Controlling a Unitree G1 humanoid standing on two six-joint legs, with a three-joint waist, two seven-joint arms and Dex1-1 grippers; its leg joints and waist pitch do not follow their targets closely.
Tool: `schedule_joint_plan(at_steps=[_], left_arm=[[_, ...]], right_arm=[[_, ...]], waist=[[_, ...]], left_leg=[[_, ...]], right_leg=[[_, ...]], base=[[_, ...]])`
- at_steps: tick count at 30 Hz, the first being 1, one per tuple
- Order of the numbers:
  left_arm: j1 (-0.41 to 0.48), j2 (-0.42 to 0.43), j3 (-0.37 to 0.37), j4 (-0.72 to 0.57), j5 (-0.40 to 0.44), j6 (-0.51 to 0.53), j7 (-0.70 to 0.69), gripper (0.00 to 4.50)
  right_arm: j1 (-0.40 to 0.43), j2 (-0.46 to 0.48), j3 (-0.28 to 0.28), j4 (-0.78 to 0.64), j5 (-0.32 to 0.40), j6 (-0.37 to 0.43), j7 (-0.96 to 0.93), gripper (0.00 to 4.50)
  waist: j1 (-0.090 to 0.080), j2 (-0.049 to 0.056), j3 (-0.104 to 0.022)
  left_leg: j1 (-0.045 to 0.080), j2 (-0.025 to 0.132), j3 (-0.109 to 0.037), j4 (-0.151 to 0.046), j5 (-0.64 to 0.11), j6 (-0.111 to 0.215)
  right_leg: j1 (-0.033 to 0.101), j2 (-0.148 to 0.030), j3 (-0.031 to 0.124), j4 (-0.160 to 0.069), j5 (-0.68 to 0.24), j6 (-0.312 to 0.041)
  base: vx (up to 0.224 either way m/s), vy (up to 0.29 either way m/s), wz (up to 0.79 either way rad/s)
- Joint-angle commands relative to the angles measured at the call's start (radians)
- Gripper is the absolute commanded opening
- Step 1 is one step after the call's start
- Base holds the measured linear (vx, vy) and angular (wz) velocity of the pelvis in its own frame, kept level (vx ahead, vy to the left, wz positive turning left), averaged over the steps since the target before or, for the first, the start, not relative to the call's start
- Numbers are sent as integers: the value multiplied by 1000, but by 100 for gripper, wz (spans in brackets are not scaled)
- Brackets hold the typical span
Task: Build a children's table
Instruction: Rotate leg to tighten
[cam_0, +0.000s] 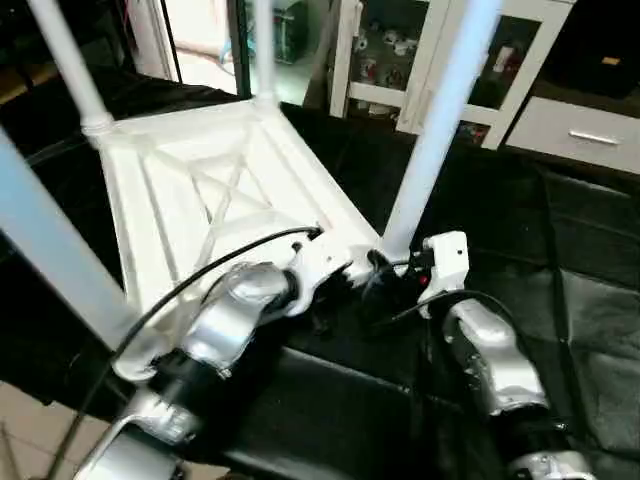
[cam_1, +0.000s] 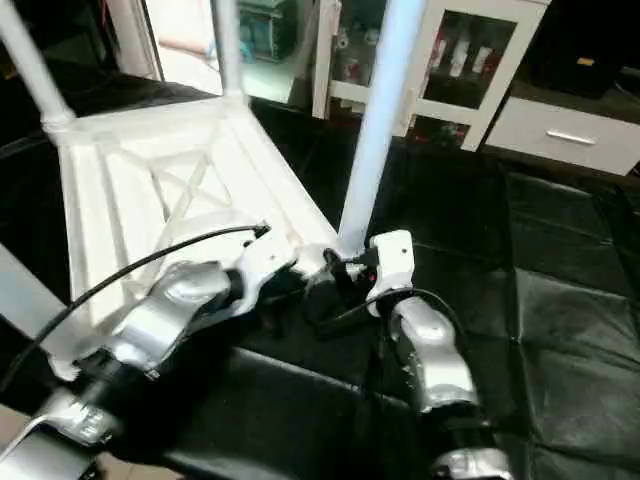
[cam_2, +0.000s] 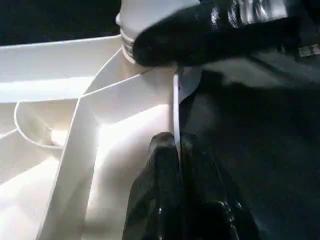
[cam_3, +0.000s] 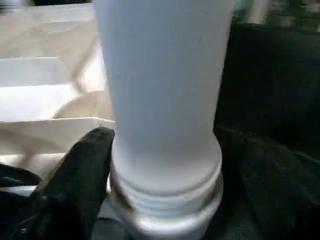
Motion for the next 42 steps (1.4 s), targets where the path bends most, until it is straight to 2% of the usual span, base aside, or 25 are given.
schedule_joint_plan(at_steps=[1, 3, 5, 8, 11, 15, 19, 21, 23, 24, 25, 28, 36, 42], left_arm=[[69, 33, -9, -14, -73, -48, -91, 0], [96, 66, -10, -60, -91, -42, -131, 0], [115, 89, -6, -95, -104, -38, -160, 0], [139, 112, 2, -136, -124, -33, -200, 0], [156, 125, 2, -168, -145, -25, -236, 0], [165, 126, 0, -190, -157, -18, -247, 0], [168, 128, -2, -201, -159, -9, -255, 0], [170, 131, -3, -207, -158, -4, -258, 0], [170, 131, -2, -208, -156, -2, -261, 0], [170, 130, -1, -208, -154, 0, -263, 0], [170, 130, -1, -209, -152, 0, -264, 0], [170, 131, -1, -209, -151, 1, -264, 0], [173, 134, -9, -213, -148, 5, -266, 0], [175, 140, -13, -210, -140, 4, -265, 0]], right_arm=[[15, -55, -7, -48, 32, 25, 92, 422], [36, -103, 16, -75, 42, 46, 185, 446], [54, -142, 29, -92, 53, 38, 267, 446], [79, -193, 44, -106, 71, 11, 382, 446], [85, -217, 39, -94, 91, -12, 451, 446], [81, -217, 40, -92, 113, -12, 490, 446], [73, -211, 53, -79, 108, -28, 510, 446], [65, -207, 56, -62, 108, -34, 526, 421], [59, -205, 62, -53, 105, -32, 533, 421], [56, -206, 66, -48, 100, -31, 538, 401], [55, -206, 68, -46, 97, -35, 540, 382], [52, -202, 66, -43, 99, -39, 541, 373], [49, -198, 62, -28, 98, -54, 548, 299], [57, -199, 55, -19, 79, -71, 525, 273]], waist=[[8, -9, -48], [9, -11, -50], [13, -7, -53], [17, -11, -53], [16, -13, -52], [16, -13, -51], [16, -14, -53], [16, -14, -54], [16, -15, -54], [16, -14, -55], [16, -14, -54], [16, -15, -54], [17, -16, -59], [17, -15, -62]], left_leg=[[-1, 96, -47, -89, -191, 81], [0, 97, -42, -87, -157, 95], [2, 95, -40, -82, -121, 106], [-1, 96, -37, -78, -93, 134], [-3, 95, -37, -77, -91, 142], [0, 95, -38, -79, -116, 130], [0, 95, -38, -77, -103, 127], [0, 94, -37, -75, -81, 137], [0, 93, -37, -73, -72, 145], [0, 93, -37, -73, -69, 149], [0, 93, -37, -73, -68, 149], [0, 93, -37, -73, -72, 149], [1, 93, -36, -69, -48, 156], [2, 92, -36, -66, -29, 162]], right_leg=[[37, -81, 52, -80, -337, -195], [37, -78, 52, -71, -268, -217], [38, -77, 51, -63, -212, -236], [40, -79, 51, -57, -158, -261], [41, -79, 51, -59, -169, -271], [39, -79, 51, -64, -225, -262], [40, -78, 51, -61, -209, -262], [40, -77, 50, -58, -179, -272], [41, -77, 49, -56, -165, -278], [41, -77, 49, -56, -165, -281], [41, -77, 49, -57, -171, -280], [41, -77, 49, -57, -178, -278], [43, -76, 48, -52, -152, -286], [43, -75, 47, -48, -129, -292]], base=[[0, 0, 0], [0, 0, 0], [0, 0, 0], [0, 0, 0], [0, 0, 0], [0, 0, 0], [0, 0, 0], [0, 0, 0], [0, 0, 0], [0, 0, 0], [0, 0, 0], [0, 0, 0], [0, 0, 0], [0, 0, 0]])
